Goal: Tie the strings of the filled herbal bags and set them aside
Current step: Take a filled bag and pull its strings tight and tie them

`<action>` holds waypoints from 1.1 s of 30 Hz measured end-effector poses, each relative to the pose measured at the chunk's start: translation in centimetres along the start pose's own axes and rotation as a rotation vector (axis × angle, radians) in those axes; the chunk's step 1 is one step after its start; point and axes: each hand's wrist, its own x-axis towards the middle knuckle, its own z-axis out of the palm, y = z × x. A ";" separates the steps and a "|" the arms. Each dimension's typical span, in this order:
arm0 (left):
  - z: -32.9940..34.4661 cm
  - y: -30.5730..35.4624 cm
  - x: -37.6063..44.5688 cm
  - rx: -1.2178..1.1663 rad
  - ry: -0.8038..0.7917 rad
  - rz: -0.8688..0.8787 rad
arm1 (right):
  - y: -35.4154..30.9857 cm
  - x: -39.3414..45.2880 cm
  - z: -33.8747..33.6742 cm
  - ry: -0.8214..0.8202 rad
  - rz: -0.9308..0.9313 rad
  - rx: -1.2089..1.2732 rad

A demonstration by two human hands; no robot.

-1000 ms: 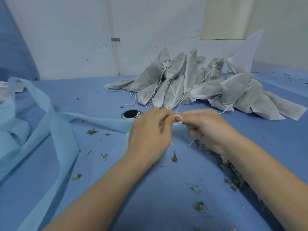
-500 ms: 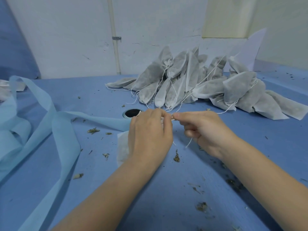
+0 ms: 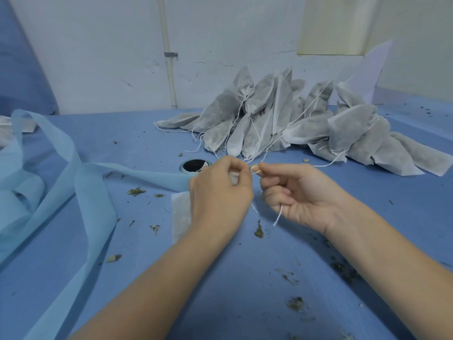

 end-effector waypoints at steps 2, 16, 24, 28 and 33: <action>-0.1 -0.1 -0.2 0.024 0.030 0.130 | 0.0 0.0 0.1 0.011 -0.004 0.026; -0.8 -0.3 0.4 0.328 0.113 0.366 | 0.2 0.1 -0.1 0.136 -0.265 -0.290; -0.5 0.0 0.8 0.176 -0.042 0.111 | 0.2 -0.1 -0.7 0.200 -0.486 -0.654; -0.7 0.4 1.3 -0.165 -0.170 -0.107 | 1.4 0.4 0.1 0.081 -0.550 -0.469; -1.3 1.0 2.0 -0.178 -0.179 -0.122 | 2.4 0.6 1.3 0.058 -0.579 -0.352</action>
